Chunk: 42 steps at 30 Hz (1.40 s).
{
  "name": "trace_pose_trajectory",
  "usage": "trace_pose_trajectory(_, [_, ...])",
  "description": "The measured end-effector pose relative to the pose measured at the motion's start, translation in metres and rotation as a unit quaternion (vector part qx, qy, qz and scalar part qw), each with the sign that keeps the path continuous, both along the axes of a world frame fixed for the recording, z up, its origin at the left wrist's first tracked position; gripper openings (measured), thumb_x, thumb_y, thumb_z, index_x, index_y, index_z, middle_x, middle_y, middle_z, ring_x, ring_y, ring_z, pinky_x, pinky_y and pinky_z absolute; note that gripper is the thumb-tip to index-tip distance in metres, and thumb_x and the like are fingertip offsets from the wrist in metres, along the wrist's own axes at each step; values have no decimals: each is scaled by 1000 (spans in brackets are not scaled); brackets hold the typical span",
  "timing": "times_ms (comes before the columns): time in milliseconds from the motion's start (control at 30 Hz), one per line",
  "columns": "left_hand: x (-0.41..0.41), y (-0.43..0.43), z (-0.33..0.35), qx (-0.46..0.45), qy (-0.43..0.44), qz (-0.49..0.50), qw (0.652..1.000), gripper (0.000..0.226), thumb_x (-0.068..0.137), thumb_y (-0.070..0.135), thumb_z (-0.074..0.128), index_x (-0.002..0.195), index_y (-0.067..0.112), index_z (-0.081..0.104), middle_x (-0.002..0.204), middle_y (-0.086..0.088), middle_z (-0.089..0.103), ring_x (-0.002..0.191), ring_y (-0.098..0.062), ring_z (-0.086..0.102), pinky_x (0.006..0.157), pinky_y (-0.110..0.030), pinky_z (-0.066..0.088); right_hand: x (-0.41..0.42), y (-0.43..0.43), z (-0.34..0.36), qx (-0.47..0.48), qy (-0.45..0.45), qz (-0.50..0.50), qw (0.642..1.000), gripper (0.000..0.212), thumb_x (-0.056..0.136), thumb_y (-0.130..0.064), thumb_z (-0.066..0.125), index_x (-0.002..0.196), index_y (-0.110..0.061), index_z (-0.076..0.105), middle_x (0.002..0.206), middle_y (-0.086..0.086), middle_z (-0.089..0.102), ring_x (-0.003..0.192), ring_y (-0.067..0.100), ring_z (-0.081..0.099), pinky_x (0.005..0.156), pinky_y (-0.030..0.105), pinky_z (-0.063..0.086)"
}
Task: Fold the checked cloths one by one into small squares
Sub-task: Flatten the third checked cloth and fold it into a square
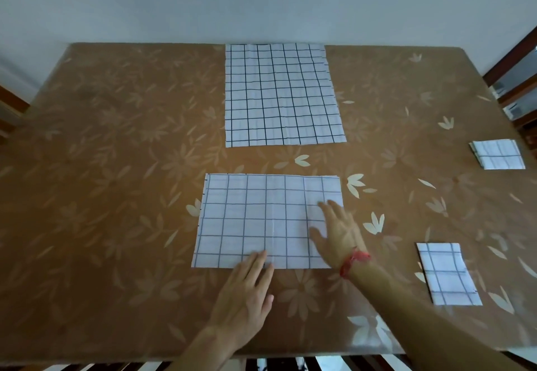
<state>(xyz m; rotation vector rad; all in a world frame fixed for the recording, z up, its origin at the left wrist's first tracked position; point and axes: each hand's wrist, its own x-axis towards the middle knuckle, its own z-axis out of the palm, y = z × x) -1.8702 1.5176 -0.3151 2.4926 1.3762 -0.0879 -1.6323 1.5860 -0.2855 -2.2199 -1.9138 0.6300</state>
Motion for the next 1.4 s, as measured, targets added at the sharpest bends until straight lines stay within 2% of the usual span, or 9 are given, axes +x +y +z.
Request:
trace_pose_trajectory(100, [2,-1,0,5,-5,2,1000,58,91,38,49,142,10,46,152,-10,38,142,-25,33,109,-42,41,-34,-37,-7,-11,-16,106,994,63,89,-28,49,147,-15,32,156,10,26,143,27,27,114,43,32])
trace_pose_trajectory(233, [-2,-4,-3,35,-22,19,999,57,94,34,40,141,2,45,152,-14,38,143,-27,31,114,-38,25,-71,-70,-18,0,-37,184,982,60,83,-32,38,135,-5,52,143,15,48,132,29,47,100,44,46])
trace_pose_trajectory(367, [-11,-7,-8,44,-19,14,999,56,96,30,39,140,-4,44,149,-20,40,142,-30,33,112,-40,25,-95,-85,-23,3,-61,237,970,59,90,-37,37,138,-5,49,146,13,45,137,25,40,105,48,41])
trace_pose_trajectory(567, [-26,-15,-5,20,1,72,997,58,95,33,34,139,-4,45,149,-18,41,139,-28,38,107,-43,42,-100,-90,-26,-39,-91,227,969,64,89,-47,36,132,-4,56,142,11,50,133,23,46,101,44,45])
trace_pose_trajectory(833, [-47,-20,-4,10,34,148,988,64,94,40,30,138,-2,47,148,-17,43,138,-27,39,106,-44,43,-70,-99,-35,-65,-132,192,970,79,83,-58,40,137,-2,50,149,13,41,137,26,39,110,43,35])
trace_pose_trajectory(967, [-57,-21,-4,13,57,175,983,67,93,42,25,139,-1,46,150,-15,40,139,-25,37,108,-41,38,-49,-107,-35,-66,-139,154,976,79,89,-60,36,144,-2,37,155,12,29,142,26,28,111,43,16])
trace_pose_trajectory(1133, [-67,-22,-1,14,68,188,980,69,93,43,24,147,1,34,157,-12,26,145,-22,26,114,-38,28,-13,-118,-31,-76,-150,126,978,82,91,-62,12,151,-8,-5,158,2,-17,143,17,-19,113,36,-17])
trace_pose_trajectory(1267, [-67,-20,1,7,59,196,979,63,97,38,40,148,1,32,157,-12,25,146,-21,23,116,-38,25,8,-123,-29,-113,-154,79,978,90,80,-67,-7,152,-12,-12,158,-1,-21,141,11,-25,117,37,-15])
trace_pose_trajectory(1400, [-63,-18,3,-11,55,206,977,65,98,38,46,149,2,29,158,-11,22,147,-21,20,117,-37,22,10,-123,-30,-116,-129,61,983,89,83,-67,-3,152,-12,-10,159,-1,-19,142,10,-23,118,38,-12])
